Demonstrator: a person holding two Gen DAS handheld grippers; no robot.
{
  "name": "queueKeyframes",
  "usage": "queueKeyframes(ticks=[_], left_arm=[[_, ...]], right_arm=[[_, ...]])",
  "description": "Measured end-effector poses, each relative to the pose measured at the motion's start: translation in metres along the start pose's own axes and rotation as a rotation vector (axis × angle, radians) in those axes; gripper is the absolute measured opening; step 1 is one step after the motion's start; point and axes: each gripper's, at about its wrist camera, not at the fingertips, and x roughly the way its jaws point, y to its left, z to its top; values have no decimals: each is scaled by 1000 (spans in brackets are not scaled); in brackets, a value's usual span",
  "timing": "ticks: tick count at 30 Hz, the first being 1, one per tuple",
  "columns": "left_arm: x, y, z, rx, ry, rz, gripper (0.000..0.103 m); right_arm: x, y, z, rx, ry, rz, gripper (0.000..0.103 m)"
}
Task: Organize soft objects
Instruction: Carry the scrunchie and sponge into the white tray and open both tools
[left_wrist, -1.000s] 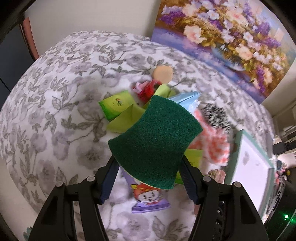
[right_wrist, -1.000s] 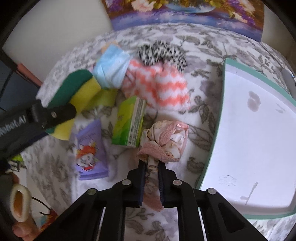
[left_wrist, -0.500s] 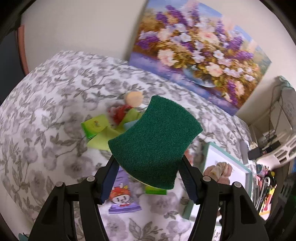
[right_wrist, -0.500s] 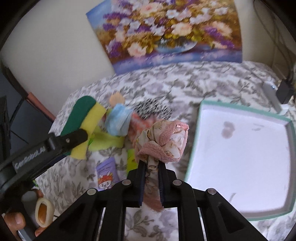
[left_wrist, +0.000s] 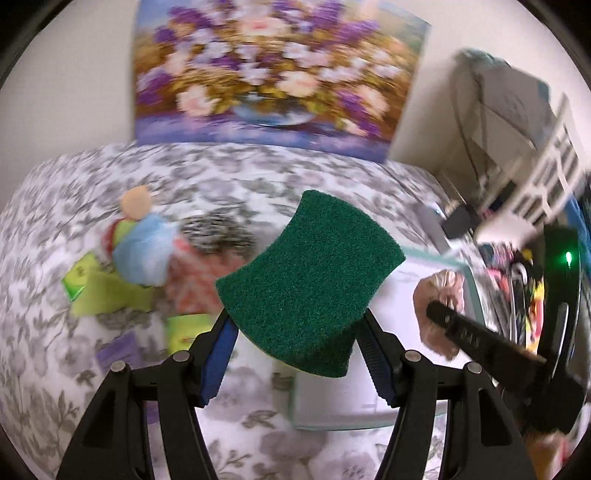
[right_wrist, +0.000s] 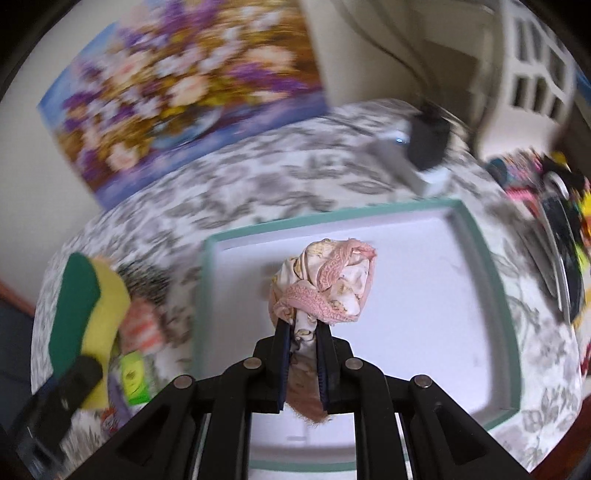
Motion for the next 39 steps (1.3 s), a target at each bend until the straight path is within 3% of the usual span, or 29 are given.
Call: queueKeyframes(ticks=[3, 9, 21, 23, 25, 26, 29, 32, 39], left_arm=[[15, -17, -8, 29, 28, -65, 67], [42, -48, -22, 119, 70, -38, 67], [74, -45, -30, 103, 175, -42, 69], [75, -43, -29, 96, 183, -54, 72], [73, -42, -28, 95, 184, -66, 81], [73, -42, -27, 93, 181, -71, 82], [66, -41, -21, 73, 155, -84, 87], [57, -33, -15, 39, 110, -66, 99], [47, 2, -3, -76, 59, 60, 101]], right_arm=[[4, -26, 5, 58, 5, -48, 14], [18, -69, 6, 142, 28, -101, 14], [43, -104, -4, 228, 108, -123, 17], [42, -104, -4, 238, 111, -114, 22], [41, -104, -4, 251, 113, -99, 50], [41, -104, -4, 259, 113, -90, 55], [38, -103, -5, 265, 114, -71, 59], [35, -101, -4, 255, 111, -65, 61], [32, -91, 0, 218, 86, -76, 80]])
